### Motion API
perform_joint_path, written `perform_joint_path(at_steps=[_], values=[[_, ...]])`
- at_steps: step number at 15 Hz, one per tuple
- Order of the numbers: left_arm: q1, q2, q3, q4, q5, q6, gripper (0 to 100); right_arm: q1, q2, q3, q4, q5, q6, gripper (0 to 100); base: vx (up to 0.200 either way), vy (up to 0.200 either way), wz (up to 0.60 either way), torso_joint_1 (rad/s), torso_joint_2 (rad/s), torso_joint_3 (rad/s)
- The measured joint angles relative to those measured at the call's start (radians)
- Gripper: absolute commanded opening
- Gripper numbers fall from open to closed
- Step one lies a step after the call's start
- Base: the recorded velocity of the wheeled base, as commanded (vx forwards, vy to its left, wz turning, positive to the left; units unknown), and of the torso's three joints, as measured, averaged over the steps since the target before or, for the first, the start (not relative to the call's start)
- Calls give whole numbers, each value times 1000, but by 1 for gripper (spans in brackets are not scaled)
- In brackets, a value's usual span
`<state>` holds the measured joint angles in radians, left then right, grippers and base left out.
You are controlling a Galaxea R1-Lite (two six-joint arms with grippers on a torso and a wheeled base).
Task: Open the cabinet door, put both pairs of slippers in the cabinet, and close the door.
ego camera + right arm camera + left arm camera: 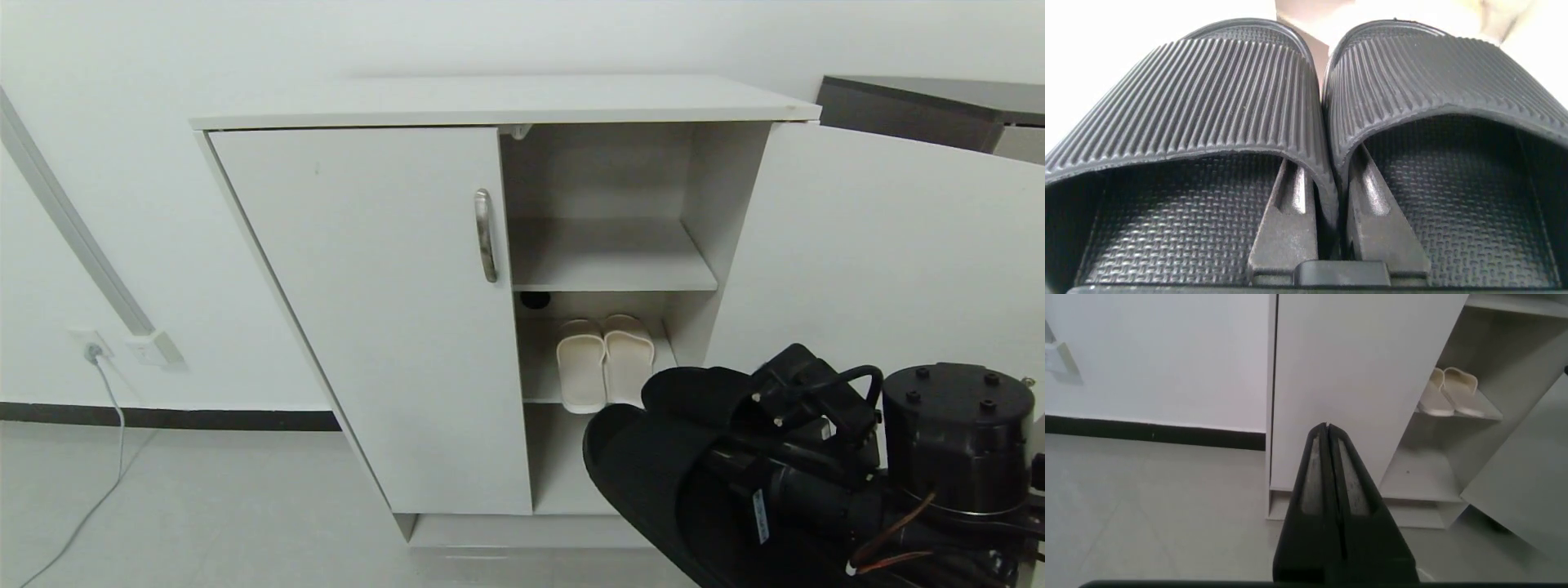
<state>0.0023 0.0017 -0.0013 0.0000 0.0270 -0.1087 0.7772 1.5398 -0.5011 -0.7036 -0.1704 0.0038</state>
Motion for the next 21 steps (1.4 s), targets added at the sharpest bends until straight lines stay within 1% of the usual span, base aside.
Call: perform_joint_path(at_steps=[6,8,9,10,12,13,16,19,21], values=[[0,0,0,-1,0,1,0,11,11,23,-23,1,-16,0,0,0,0,0,52,48],[0,0,0,-1,0,2,0,28,29,-14,-26,-35,-9,0,0,0,0,0,0,0],[0,0,0,-1,0,3,0,41,51,-59,-19,-87,24,0,0,0,0,0,0,0],[0,0,0,-1,0,3,0,63,87,-121,3,-168,87,0,0,0,0,0,0,0],[0,0,0,-1,0,3,0,116,173,-263,84,-345,186,0,0,0,0,0,0,0],[0,0,0,-1,0,3,0,143,216,-343,129,-410,212,0,0,0,0,0,0,0],[0,0,0,-1,0,3,0,190,290,-516,249,-503,242,0,0,0,0,0,0,0],[0,0,0,-1,0,4,0,183,329,-721,453,-585,307,0,0,0,0,0,0,0],[0,0,0,-1,0,3,0,161,344,-835,555,-609,325,0,0,0,0,0,0,0]])
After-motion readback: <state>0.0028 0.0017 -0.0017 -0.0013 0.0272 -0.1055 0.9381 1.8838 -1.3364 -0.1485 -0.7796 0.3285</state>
